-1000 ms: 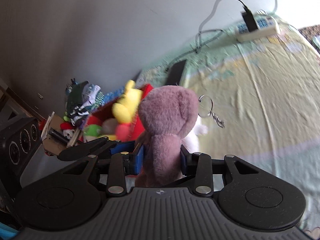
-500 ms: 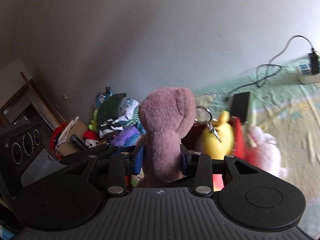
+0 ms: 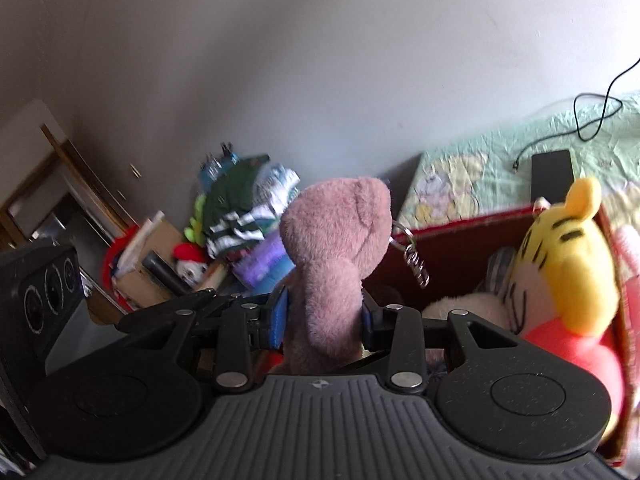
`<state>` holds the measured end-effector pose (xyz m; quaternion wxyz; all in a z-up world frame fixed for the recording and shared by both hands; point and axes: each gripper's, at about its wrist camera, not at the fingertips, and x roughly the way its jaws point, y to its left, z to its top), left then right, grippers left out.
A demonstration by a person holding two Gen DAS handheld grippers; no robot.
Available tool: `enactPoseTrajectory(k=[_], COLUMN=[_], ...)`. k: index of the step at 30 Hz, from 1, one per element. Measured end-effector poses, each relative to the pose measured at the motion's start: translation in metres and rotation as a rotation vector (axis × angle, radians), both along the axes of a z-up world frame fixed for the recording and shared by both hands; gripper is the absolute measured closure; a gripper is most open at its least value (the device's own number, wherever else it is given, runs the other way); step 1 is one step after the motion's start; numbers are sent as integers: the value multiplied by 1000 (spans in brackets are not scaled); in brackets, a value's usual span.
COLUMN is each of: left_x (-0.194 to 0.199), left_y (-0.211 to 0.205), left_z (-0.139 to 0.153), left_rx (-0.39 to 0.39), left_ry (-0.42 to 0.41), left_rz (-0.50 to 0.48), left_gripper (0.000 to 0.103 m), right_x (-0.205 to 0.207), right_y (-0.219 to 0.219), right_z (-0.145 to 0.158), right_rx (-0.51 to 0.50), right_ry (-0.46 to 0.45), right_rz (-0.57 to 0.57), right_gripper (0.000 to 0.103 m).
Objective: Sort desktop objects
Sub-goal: 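Carry the pink bear with both tools over the red box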
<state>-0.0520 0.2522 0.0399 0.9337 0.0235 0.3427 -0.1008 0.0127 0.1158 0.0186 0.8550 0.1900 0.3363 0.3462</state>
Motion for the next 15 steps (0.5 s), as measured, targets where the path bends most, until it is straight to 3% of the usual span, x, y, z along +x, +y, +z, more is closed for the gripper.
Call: enactPoseTrajectory(k=[8, 15], left_x=[20, 27], left_y=[14, 7], left_z=[-27, -31], left_rx=[15, 1], left_ry=[22, 38], left_rz=[7, -82], left_gripper=[10, 10], right_x=[15, 17], right_y=[14, 8], right_z=[-18, -20], right_rx=[-54, -122], right_ry=[16, 69], right_rz=[-55, -108], right_gripper=[65, 65])
